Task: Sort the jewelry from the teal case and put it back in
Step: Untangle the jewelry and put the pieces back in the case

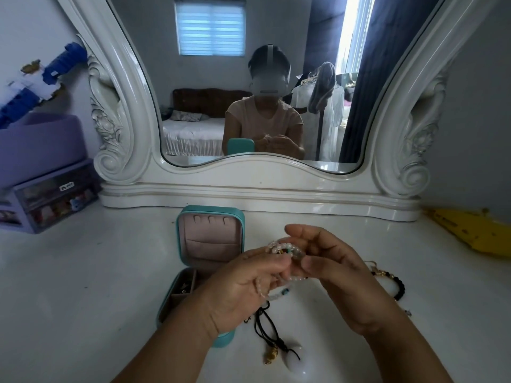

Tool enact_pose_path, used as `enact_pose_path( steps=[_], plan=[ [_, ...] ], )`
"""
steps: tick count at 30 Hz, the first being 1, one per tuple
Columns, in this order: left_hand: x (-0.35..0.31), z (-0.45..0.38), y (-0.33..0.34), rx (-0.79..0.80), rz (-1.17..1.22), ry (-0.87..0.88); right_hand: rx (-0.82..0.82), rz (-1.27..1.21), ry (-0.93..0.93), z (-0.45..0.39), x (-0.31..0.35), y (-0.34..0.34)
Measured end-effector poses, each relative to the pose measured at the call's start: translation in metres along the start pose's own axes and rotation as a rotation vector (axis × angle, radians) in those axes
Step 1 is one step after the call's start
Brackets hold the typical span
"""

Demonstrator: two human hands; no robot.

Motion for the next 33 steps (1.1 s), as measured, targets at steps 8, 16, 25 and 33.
enact_pose_path(
  steps=[8,16,25,33],
  plan=[
    [-0.001,0.006,0.005,-0.097,-0.044,-0.127,-0.014,0.037,-0.025,0.0,-0.003,0.013],
    [-0.007,0.019,0.01,-0.359,-0.021,0.011,-0.142,0.099,-0.059,-0.005,0.0,0.033],
    [-0.023,0.059,-0.022,-0.469,-0.051,-0.003,-0.098,0.261,-0.081,-0.022,0.002,0.072],
    [-0.03,0.075,-0.05,-0.737,-0.313,0.101,0.0,0.675,-0.045,-0.032,-0.004,0.096]
  ],
)
Point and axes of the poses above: each hand's wrist, its own z-axis away from the middle knuckle, its own y-axis out of the palm, x = y × z, the point moved 1 cm from there along -z, towards the middle knuckle, and after that the axes turned 14 degrees about -y, right-handed, at the moved point
